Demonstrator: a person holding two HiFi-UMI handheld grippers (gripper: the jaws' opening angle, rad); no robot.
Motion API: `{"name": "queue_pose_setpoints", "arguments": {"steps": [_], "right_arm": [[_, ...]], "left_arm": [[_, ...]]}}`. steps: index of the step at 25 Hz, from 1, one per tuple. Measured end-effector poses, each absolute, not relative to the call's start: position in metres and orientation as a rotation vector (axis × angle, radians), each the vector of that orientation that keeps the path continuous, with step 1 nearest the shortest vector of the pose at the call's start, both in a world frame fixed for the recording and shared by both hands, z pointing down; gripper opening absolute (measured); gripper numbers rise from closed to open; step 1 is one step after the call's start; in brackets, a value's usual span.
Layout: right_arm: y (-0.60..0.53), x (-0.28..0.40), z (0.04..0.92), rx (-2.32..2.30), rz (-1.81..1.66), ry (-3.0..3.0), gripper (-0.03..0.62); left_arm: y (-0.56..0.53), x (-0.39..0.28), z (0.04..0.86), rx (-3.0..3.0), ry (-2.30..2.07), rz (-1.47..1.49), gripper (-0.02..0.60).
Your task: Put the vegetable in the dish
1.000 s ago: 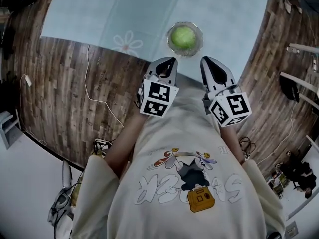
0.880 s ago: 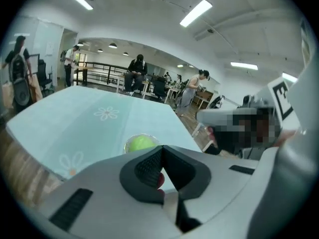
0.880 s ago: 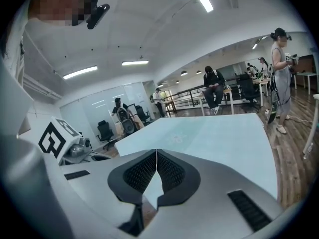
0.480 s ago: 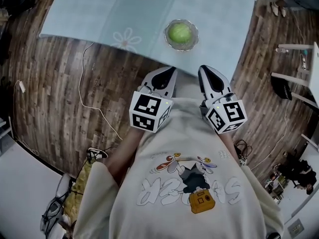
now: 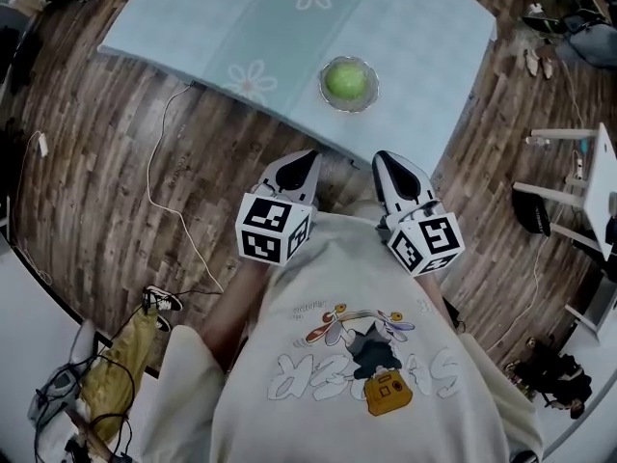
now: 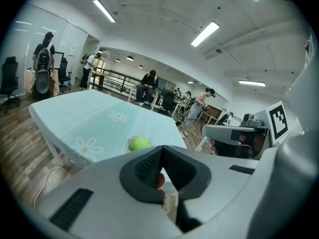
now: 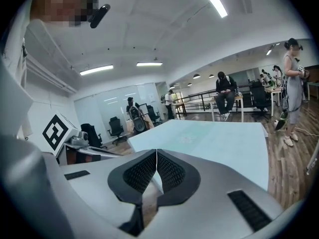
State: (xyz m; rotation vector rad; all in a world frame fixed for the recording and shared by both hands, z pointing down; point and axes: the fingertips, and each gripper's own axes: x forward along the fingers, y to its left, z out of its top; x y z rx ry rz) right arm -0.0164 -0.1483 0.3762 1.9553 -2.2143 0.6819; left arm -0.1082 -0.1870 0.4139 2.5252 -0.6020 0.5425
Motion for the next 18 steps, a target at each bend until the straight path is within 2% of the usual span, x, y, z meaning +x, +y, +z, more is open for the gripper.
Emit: {"name": "queue_pose_setpoints", "arguments": {"steps": [6,13,18], "right_arm": [[-0.11,-0.001,0.371,1.907,0.669,-2.284,0.023],[-0.019,0.043,0.377,1.868,0.646,-2.278,0.021],[0.027,0.045,0.38,1.81,0.649,-2.362,0.021]], "left_arm": [[-0.149,-0.094,0.406,2.496,-0.694,0.512,0.008],[-0.069,-0.039,0.385,2.519,-0.706,0.491,0.008],[-0.007,-0.023,0.393,2.531,-0.717,0.529,0.008]]}}
